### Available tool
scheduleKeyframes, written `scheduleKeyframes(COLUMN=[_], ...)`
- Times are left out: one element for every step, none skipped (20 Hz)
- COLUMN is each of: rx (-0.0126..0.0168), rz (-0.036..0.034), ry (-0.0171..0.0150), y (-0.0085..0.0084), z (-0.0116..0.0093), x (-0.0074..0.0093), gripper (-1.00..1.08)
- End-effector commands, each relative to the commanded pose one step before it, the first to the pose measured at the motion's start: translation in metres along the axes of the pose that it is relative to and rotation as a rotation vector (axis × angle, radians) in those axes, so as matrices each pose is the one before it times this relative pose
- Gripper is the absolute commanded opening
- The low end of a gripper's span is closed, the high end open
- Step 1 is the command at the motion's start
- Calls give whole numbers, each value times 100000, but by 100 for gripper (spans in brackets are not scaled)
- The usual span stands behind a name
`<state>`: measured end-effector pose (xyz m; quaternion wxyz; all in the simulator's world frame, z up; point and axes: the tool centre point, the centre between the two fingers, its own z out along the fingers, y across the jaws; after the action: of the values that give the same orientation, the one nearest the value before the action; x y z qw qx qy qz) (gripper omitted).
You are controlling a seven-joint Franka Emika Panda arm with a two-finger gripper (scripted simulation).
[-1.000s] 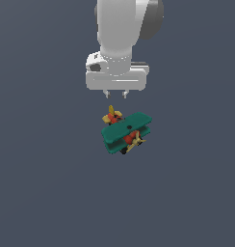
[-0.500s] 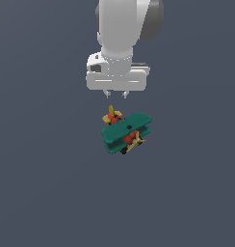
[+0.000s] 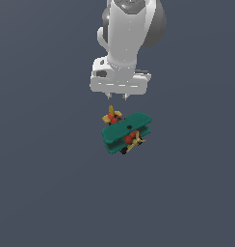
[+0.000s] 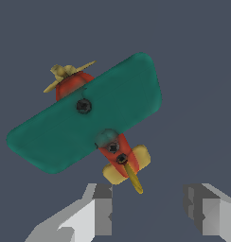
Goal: Pick up the object and move it to a goal position.
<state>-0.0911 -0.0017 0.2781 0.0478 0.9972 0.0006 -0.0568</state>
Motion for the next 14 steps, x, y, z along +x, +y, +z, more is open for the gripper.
scheduleKeyframes(rx=[-2946, -1355, -1442, -1509, -1525, -1541, -1554, -1566, -1581, -1595, -1606, -1618, -1630, -1641], rz=[-279, -119, -126, -132, -133, -134, -135, -135, -135, -136, -136, -135, -135, -135], ry=[-2140, -929, -955, -964, -938, -912, -883, -854, -828, -799, -770, -741, -711, -682], y=[-167, -74, -78, -82, -82, -83, -82, -82, -83, -83, -83, -83, -83, -84], z=[749, 330, 343, 350, 345, 340, 335, 329, 324, 318, 312, 307, 301, 295], x=[-392, -170, -176, -178, -175, -170, -167, -163, -159, -156, -152, -148, -145, -141], gripper=[28, 28, 28, 28, 28, 28, 28, 28, 28, 28, 28, 28, 28, 28])
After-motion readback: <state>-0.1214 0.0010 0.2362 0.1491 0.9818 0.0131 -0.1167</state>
